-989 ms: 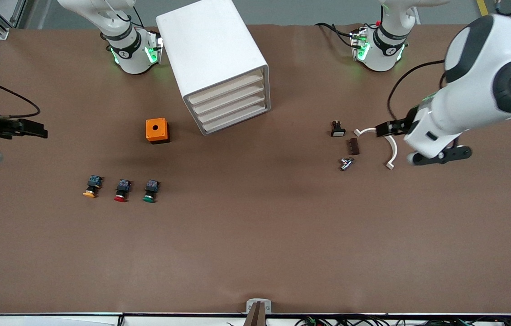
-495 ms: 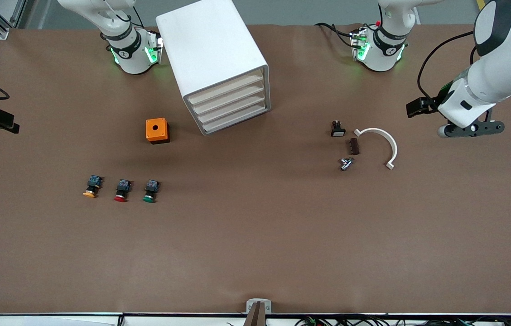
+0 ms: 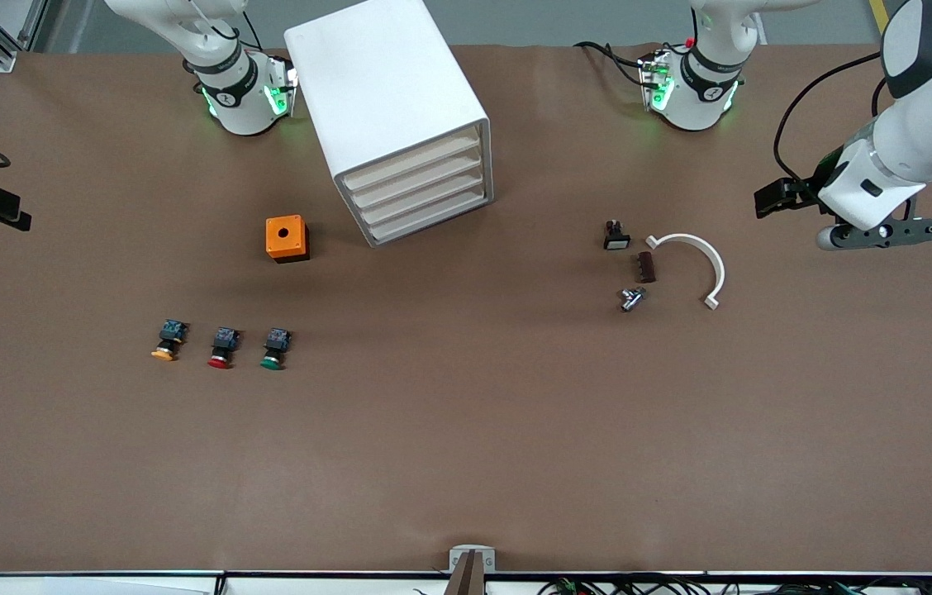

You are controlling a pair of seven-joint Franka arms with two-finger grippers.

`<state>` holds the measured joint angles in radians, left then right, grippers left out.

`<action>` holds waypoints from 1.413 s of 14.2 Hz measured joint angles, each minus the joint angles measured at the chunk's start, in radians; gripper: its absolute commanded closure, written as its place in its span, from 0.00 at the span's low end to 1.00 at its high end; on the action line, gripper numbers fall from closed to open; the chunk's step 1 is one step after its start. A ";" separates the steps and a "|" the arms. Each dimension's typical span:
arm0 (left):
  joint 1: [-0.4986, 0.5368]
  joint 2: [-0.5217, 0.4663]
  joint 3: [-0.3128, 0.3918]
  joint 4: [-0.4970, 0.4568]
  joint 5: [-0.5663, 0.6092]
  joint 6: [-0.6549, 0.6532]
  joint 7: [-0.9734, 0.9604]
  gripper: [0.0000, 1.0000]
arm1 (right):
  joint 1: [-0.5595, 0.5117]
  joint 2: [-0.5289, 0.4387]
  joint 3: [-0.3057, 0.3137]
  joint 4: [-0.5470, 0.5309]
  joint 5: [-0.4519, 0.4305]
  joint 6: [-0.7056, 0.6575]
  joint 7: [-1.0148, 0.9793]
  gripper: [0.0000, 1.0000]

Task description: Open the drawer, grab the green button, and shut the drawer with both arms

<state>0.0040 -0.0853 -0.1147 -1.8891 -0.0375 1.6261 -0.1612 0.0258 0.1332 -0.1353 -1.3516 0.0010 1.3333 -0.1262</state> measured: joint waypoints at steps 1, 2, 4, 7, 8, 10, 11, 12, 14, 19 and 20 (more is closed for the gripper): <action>-0.015 0.000 0.020 0.000 0.000 0.002 0.002 0.00 | 0.000 0.000 0.001 0.000 0.001 -0.013 0.000 0.00; -0.020 0.000 0.027 0.000 0.000 0.006 0.003 0.00 | 0.000 -0.001 0.002 -0.001 0.002 -0.018 0.000 0.00; -0.022 0.000 0.028 0.000 0.000 0.019 0.003 0.00 | 0.001 -0.007 0.008 -0.010 0.004 -0.023 0.000 0.00; -0.021 -0.005 0.032 0.021 0.004 0.058 0.003 0.00 | 0.004 -0.061 0.010 -0.089 0.006 0.023 0.014 0.00; -0.019 -0.006 0.034 0.044 0.005 0.064 0.003 0.00 | 0.008 -0.092 0.011 -0.130 0.007 0.050 0.032 0.00; -0.001 -0.011 0.037 0.105 0.008 0.064 0.009 0.00 | 0.025 -0.149 0.012 -0.199 0.007 0.082 0.069 0.00; 0.010 -0.015 0.039 0.133 0.008 0.060 0.020 0.00 | 0.030 -0.168 0.014 -0.220 0.007 0.091 0.080 0.00; 0.016 -0.019 0.041 0.159 0.008 0.051 0.026 0.00 | 0.031 -0.180 0.015 -0.235 0.007 0.102 0.084 0.00; 0.020 -0.020 0.041 0.207 0.009 0.021 0.027 0.00 | 0.031 -0.197 0.015 -0.262 0.007 0.127 0.085 0.00; 0.017 -0.015 0.040 0.232 0.009 0.012 0.027 0.00 | 0.031 -0.251 0.012 -0.319 0.007 0.165 0.087 0.00; 0.015 -0.013 0.039 0.232 0.009 0.012 0.027 0.00 | 0.031 -0.254 0.012 -0.321 0.007 0.168 0.088 0.00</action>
<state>0.0192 -0.0982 -0.0759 -1.6574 -0.0290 1.6381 -0.1343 0.0563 -0.1207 -0.1234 -1.6730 0.0083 1.5010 -0.0385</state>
